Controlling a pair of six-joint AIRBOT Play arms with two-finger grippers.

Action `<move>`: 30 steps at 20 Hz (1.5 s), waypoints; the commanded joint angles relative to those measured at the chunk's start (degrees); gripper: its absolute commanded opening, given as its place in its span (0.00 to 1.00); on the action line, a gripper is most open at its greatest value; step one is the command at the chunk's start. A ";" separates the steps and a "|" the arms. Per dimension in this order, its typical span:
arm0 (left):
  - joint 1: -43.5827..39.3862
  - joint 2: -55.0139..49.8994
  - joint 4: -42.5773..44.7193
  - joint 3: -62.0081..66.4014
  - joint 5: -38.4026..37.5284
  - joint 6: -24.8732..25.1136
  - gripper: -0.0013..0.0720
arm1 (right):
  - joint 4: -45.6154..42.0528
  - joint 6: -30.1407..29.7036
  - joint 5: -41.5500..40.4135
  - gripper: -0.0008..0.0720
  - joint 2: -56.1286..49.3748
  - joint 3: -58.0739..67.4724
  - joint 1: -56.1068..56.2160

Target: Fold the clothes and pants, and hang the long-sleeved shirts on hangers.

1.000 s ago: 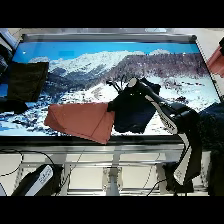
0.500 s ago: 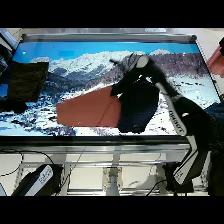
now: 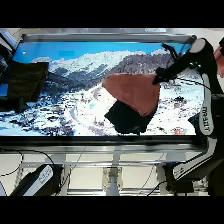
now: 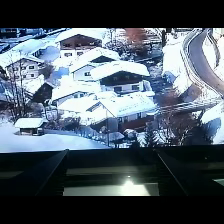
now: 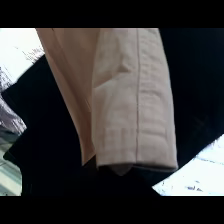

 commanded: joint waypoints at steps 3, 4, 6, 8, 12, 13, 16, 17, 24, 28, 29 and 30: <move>0.02 -0.61 0.00 -0.02 -0.46 -0.44 0.85 | -3.34 -2.08 -2.12 0.03 0.50 -16.13 -4.02; 0.02 -0.61 0.00 -0.02 -0.46 -0.44 0.85 | -4.52 -2.16 -2.23 0.03 0.50 -18.58 -4.02; 0.02 -0.61 0.00 -0.02 -0.42 -0.42 0.85 | -7.39 -2.71 -2.32 0.03 0.52 -23.23 -4.15; 0.02 -0.61 0.02 -0.02 -0.37 -0.42 0.85 | -7.89 -3.45 -3.65 0.10 0.87 -26.73 -4.48; 0.02 -0.61 0.02 0.00 0.00 -0.42 0.85 | -8.70 -3.43 -9.07 0.45 5.11 -28.11 -5.46; 0.02 -0.61 0.02 0.00 0.02 -0.42 0.85 | -9.77 -3.41 -10.56 0.46 7.10 -28.06 -5.88; 0.02 -0.61 0.02 0.00 0.00 -0.42 0.84 | -15.85 -1.62 -13.88 0.46 14.08 -28.06 -7.63; 0.02 -0.61 0.00 0.00 0.00 -0.42 0.84 | -17.70 -0.83 -14.34 0.46 16.72 -28.06 -8.59; 0.02 -0.61 0.00 0.00 0.00 -0.42 0.84 | -17.92 2.51 -15.74 0.26 34.84 -28.11 -12.57; 0.02 -0.61 0.00 0.00 0.00 -0.42 0.85 | -7.15 3.10 -14.27 0.03 39.34 -28.50 -11.45; 0.02 -0.61 0.00 0.00 0.00 -0.42 0.85 | -6.38 3.13 -13.53 0.03 39.56 -28.48 -10.14; 0.02 -0.61 0.00 0.00 0.00 -0.42 0.84 | -6.62 3.15 -12.46 0.03 39.54 -28.50 -8.33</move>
